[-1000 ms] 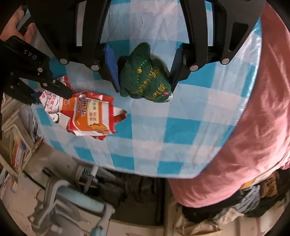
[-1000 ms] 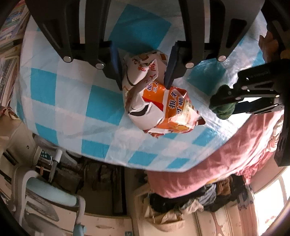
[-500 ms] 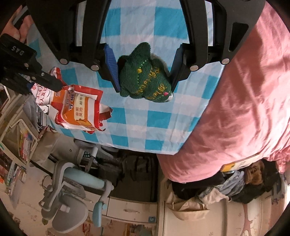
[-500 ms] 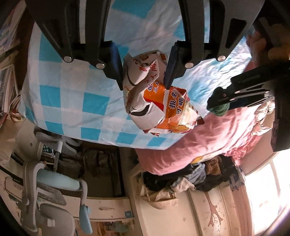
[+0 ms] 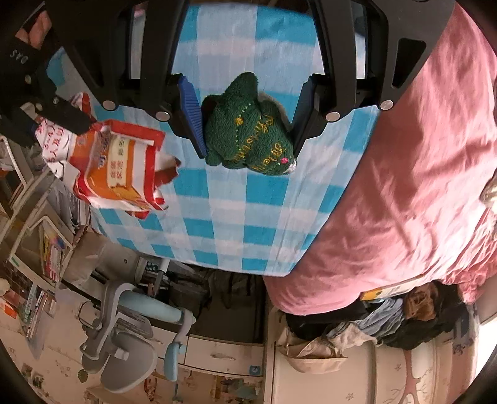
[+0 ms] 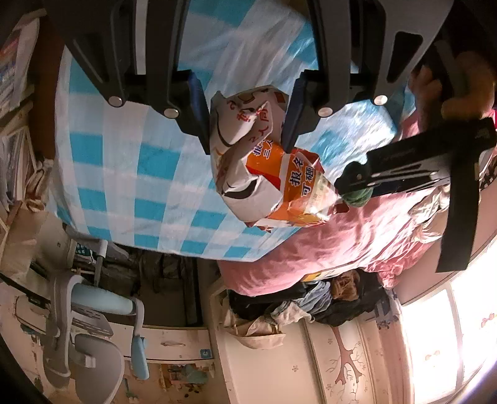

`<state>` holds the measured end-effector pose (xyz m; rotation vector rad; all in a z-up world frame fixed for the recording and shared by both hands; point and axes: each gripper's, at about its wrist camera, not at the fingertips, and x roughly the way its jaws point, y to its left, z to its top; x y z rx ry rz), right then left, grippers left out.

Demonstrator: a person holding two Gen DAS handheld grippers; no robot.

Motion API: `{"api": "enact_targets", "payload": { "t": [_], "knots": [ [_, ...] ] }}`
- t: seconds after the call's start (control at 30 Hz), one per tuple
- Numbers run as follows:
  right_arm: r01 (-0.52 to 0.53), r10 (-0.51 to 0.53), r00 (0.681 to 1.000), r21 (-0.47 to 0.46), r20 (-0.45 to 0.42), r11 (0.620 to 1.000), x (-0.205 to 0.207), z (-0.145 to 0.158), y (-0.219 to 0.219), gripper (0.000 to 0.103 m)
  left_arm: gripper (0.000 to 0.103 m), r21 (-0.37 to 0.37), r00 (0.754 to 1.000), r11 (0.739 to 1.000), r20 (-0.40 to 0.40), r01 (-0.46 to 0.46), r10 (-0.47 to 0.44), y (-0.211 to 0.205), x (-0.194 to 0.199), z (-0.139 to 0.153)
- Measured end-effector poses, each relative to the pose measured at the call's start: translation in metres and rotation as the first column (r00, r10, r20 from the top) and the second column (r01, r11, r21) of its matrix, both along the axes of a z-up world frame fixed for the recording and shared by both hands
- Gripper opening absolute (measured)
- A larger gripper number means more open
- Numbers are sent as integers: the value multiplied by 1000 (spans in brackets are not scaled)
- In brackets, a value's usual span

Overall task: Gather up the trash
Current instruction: 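Carry the toy and wrapper over the yellow bin and open both tools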

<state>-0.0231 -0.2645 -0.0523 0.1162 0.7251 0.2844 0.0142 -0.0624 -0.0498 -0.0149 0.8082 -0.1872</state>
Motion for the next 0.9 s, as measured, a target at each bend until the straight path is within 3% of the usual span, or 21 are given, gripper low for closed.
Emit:
{"api": "enact_targets", "payload": {
  "t": [0.47, 0.9],
  "knots": [
    [-3, 2, 999, -22, -47, 1000, -71, -22, 15, 45, 50, 16, 999, 1000, -36, 10, -10, 11, -83, -19],
    [-21, 14, 995, -74, -96, 997, -110, -41, 30, 46, 50, 14, 995, 1000, -96, 25, -23, 14, -139, -41]
  ]
}}
